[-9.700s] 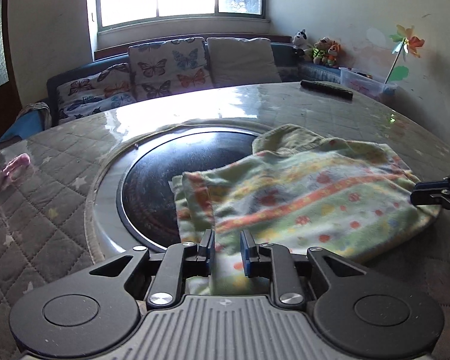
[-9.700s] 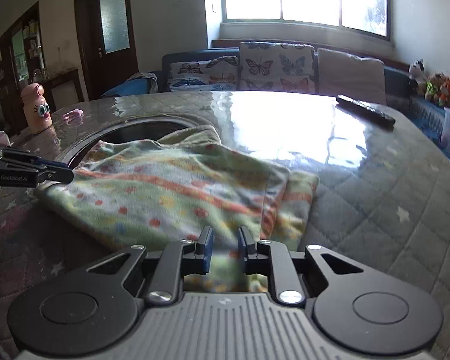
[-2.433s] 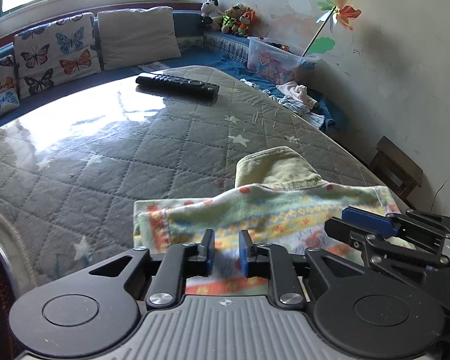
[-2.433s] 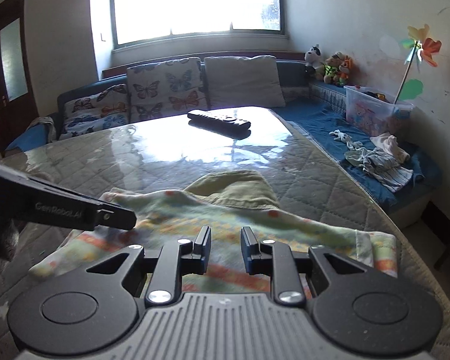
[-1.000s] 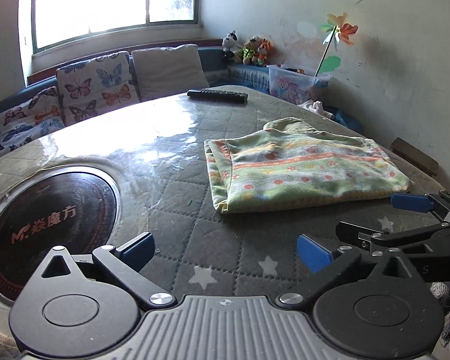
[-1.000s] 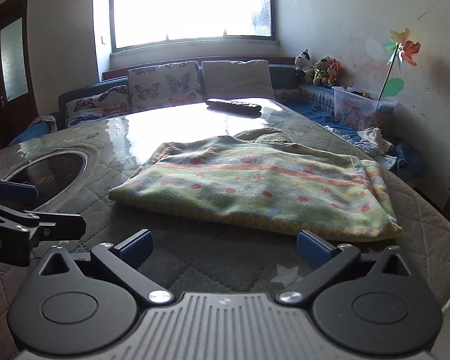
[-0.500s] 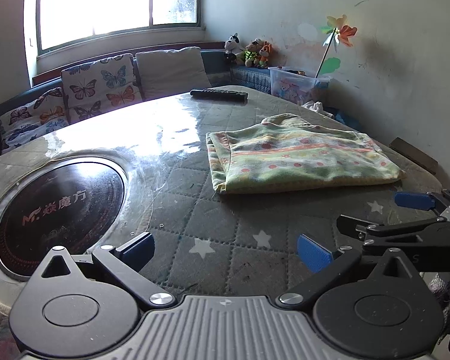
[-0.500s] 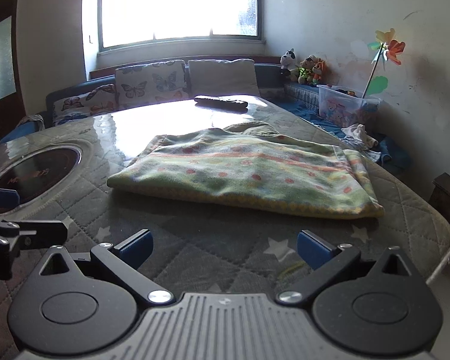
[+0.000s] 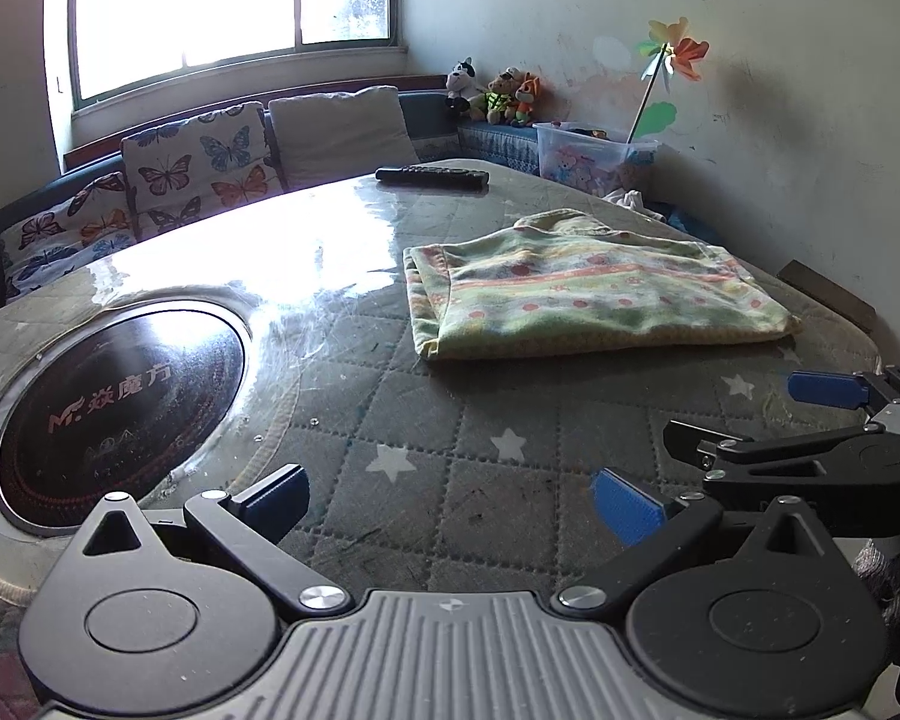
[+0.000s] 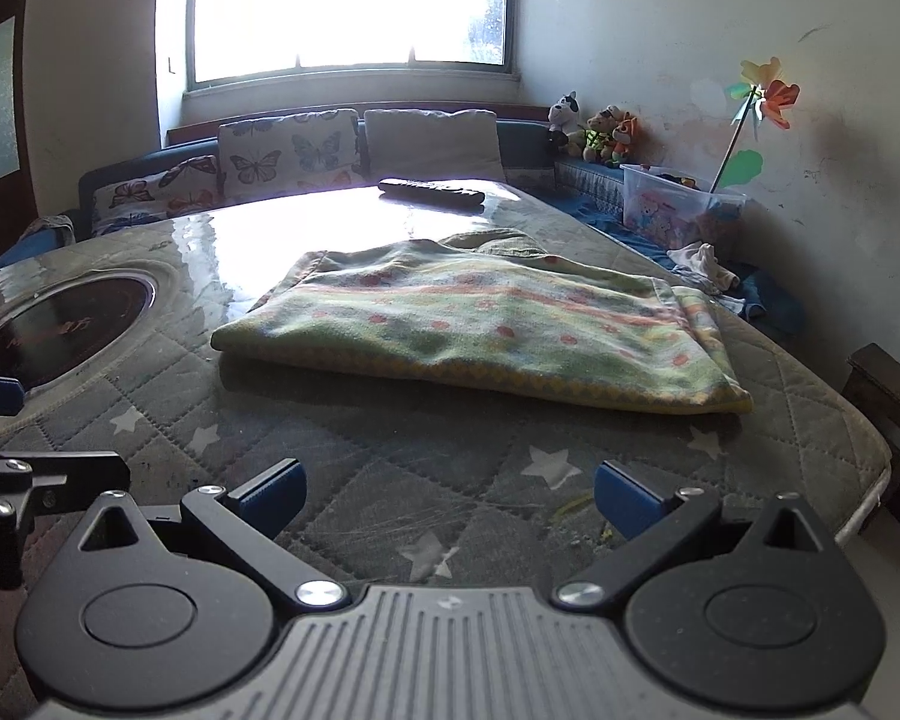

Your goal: Fold clothes

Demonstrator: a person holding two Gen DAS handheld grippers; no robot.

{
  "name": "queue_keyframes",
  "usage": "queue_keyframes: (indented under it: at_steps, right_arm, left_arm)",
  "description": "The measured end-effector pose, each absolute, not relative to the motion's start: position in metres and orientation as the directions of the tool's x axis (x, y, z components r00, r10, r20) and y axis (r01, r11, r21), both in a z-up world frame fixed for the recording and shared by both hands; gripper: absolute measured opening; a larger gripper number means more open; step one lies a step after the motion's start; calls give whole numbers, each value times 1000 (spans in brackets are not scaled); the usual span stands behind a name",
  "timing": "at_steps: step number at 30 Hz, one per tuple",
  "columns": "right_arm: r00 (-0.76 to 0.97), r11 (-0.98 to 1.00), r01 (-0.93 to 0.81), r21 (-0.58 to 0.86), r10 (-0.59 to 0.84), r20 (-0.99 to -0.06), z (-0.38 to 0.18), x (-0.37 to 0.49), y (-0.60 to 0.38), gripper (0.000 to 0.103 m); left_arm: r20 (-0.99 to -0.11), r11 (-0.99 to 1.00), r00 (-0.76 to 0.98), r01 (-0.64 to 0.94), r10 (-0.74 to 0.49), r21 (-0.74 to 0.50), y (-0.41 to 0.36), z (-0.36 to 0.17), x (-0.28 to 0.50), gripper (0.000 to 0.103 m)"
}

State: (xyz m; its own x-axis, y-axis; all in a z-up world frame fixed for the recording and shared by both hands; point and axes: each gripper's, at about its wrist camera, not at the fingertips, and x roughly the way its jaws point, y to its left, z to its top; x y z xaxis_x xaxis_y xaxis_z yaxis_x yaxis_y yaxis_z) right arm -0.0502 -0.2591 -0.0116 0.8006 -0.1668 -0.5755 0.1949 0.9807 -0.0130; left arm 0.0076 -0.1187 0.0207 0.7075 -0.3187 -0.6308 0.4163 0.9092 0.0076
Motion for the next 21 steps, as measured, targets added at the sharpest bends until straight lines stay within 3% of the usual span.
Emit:
queue_keyframes:
  at_steps: [21]
  right_arm:
    - [790, 976, 217, -9, -181, -586, -15, -49, -263, 103]
  left_arm:
    - [-639, 903, 696, 430, -328, 5, -125, 15, 5, 103]
